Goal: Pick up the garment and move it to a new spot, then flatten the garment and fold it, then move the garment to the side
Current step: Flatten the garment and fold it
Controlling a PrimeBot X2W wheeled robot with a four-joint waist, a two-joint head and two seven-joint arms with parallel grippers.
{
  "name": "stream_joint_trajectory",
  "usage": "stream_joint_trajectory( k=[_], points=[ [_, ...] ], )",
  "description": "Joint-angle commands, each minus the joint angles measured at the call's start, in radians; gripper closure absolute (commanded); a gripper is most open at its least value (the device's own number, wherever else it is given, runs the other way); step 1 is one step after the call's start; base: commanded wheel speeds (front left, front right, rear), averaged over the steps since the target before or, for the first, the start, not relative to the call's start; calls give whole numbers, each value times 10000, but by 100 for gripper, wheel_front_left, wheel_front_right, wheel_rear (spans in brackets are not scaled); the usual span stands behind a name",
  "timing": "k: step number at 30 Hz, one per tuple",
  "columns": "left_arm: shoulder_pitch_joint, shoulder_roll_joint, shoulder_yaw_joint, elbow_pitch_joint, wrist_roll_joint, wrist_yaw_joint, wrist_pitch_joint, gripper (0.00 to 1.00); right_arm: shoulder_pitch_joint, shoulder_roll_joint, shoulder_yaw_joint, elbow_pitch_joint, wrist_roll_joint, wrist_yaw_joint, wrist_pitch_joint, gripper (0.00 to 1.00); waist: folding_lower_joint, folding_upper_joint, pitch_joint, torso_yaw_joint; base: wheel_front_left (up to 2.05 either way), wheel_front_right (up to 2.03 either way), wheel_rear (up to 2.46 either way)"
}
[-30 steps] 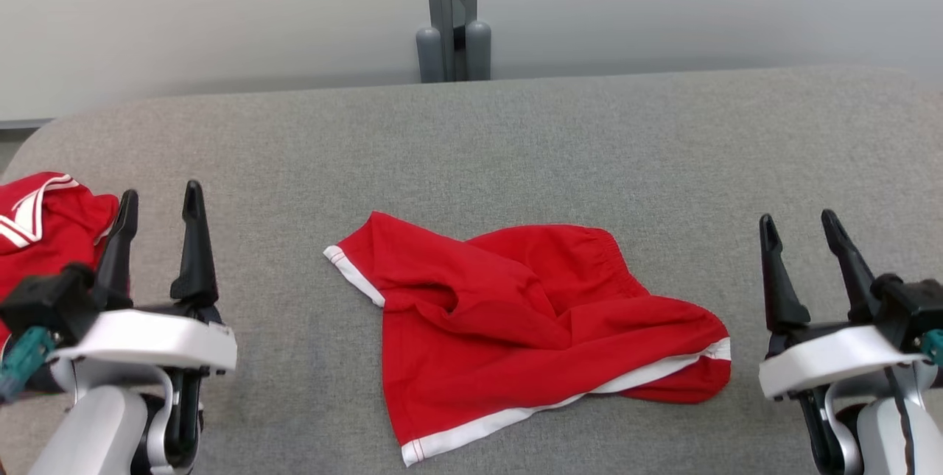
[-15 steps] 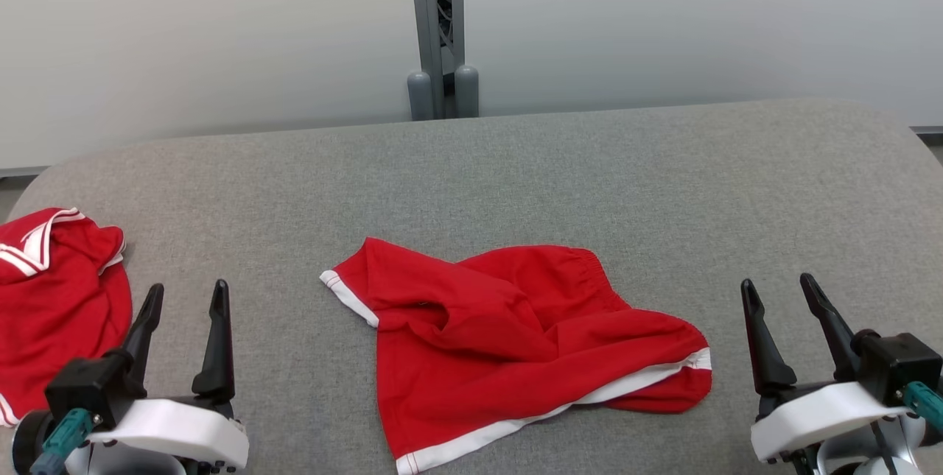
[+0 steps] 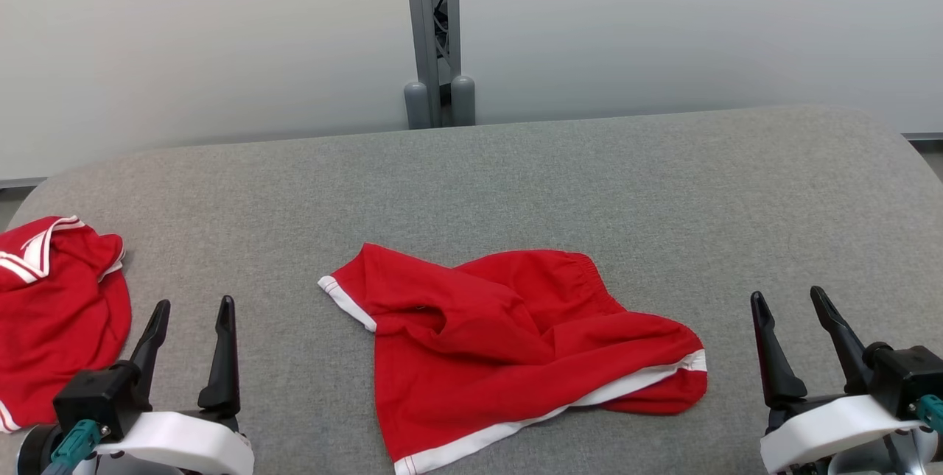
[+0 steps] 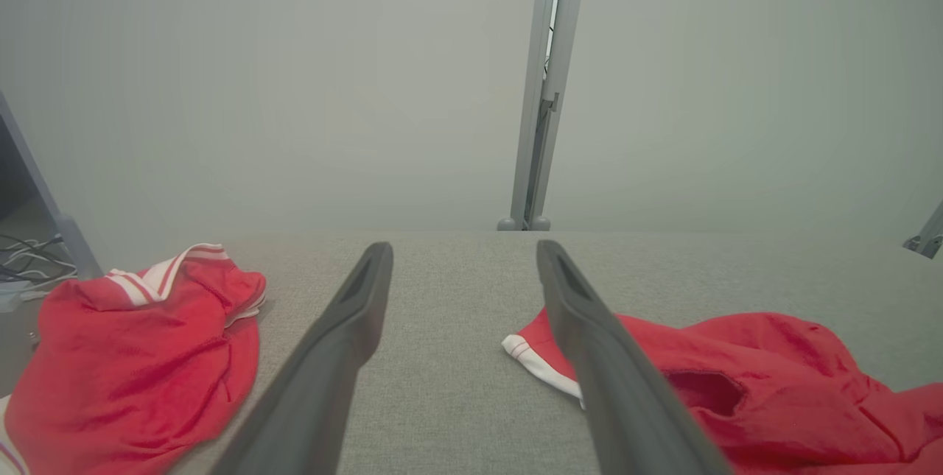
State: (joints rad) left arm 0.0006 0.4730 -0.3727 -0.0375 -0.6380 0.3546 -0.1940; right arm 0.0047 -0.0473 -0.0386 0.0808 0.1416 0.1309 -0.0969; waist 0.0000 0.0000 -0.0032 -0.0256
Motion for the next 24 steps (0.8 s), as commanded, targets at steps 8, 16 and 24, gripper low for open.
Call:
stream_joint_trajectory(
  k=[8, 16, 24],
  points=[
    [-388, 44, -373, -131, 214, -131, 314, 0, -131, -56, 28, -83, -125, -3, 109, 0, 0, 0, 168, 80, 0, 0, 0],
    [-667, -499, -1877, 145, 24, -965, 1547, 0, -111, -56, 433, 199, -209, -3, 699, 0, 0, 0, 526, 62, 0, 0, 0],
    [-362, -809, -2683, 542, -360, -1371, 2486, 0, 168, -57, 786, 636, -54, -3, 1448, 0, 0, 0, 927, 38, 0, 0, 0]
  ],
)
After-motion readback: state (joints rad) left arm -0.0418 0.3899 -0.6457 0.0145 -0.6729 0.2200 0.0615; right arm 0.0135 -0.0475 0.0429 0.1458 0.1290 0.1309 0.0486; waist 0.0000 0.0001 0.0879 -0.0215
